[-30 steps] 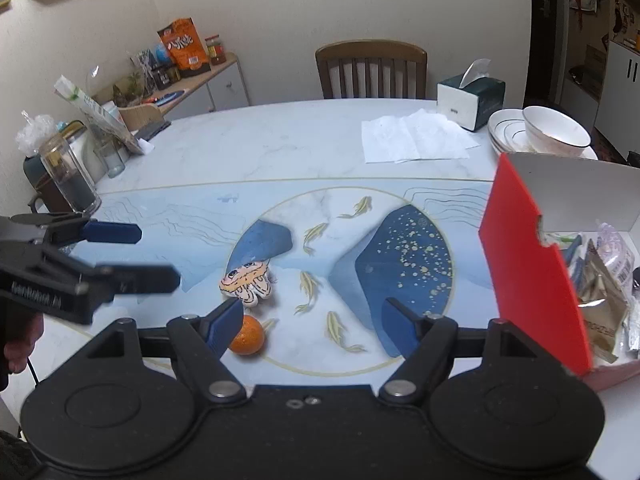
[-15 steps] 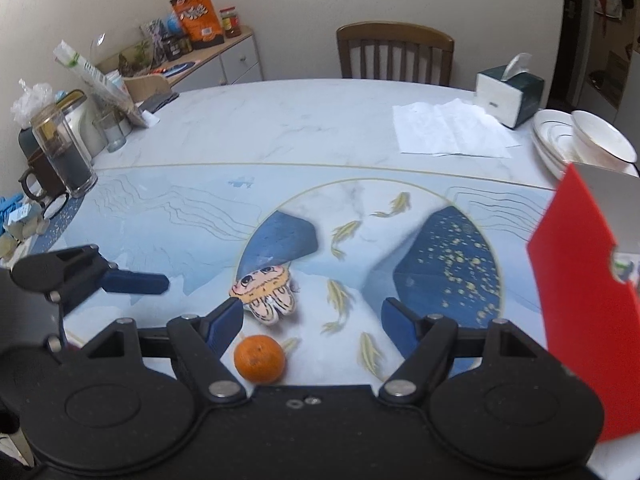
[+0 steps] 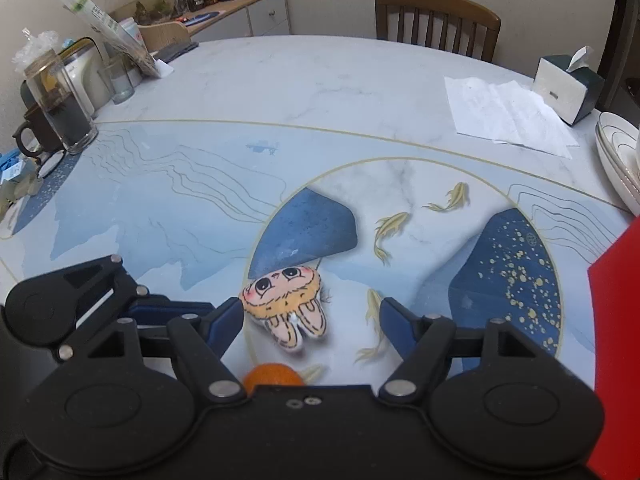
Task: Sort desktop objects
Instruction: 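Grasp the orange tangerine with the left tool while the right tool grasps the cartoon cookie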
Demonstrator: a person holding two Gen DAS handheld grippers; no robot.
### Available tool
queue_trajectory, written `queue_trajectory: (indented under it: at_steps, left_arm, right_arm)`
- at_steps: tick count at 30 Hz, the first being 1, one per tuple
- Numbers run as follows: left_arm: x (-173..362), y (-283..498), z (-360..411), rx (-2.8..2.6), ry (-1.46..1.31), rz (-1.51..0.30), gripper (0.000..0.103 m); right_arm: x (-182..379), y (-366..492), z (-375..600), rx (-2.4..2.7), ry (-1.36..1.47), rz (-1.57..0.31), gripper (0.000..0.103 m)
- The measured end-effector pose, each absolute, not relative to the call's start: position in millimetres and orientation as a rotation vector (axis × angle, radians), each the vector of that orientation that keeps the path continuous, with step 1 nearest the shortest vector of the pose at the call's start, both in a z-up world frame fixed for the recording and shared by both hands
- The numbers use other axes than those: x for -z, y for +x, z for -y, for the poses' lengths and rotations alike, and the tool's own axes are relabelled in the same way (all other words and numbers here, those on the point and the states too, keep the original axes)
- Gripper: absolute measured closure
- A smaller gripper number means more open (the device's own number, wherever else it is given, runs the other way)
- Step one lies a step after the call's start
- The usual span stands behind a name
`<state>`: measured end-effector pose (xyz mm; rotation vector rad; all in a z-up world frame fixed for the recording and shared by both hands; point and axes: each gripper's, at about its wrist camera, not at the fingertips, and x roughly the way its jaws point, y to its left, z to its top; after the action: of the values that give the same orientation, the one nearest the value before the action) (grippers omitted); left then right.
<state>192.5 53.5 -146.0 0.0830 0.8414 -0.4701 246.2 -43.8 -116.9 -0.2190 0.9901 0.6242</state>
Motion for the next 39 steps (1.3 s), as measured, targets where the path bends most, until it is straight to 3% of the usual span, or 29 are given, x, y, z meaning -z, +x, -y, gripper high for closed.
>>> queue_trajectory:
  at_steps: [6, 11, 19, 23, 28, 39]
  left_arm:
    - [150.2, 195.1, -52.3, 0.475, 0.073, -0.849, 0.014]
    - [151.1, 196.0, -51.9, 0.480, 0.077, -0.843, 0.022]
    - [149.7, 197.7, -49.7, 0.491, 0.089, -0.840, 0.043]
    - [148.4, 199.6, -49.6, 0.491, 0.093, -0.841, 0.049]
    - [147.1, 200.7, -49.4, 0.511, 0.081, -0.848, 0.065]
    - [145.9, 198.4, -55.2, 0.480, 0.044, -0.871, 0.068]
  right_arm:
    - [121.4, 251.0, 33.2, -0.636, -0.232, -0.997, 0.032]
    - [126.2, 252.3, 30.3, -0.645, -0.240, -1.016, 0.042]
    - [126.9, 254.8, 29.0, -0.649, -0.237, -1.022, 0.053]
    - [128.1, 255.0, 30.2, -0.653, -0.242, -1.027, 0.059]
    - [127.5, 253.6, 31.3, -0.646, -0.256, -1.027, 0.060]
    - [120.6, 252.4, 59.6, -0.580, -0.236, -1.016, 0.065]
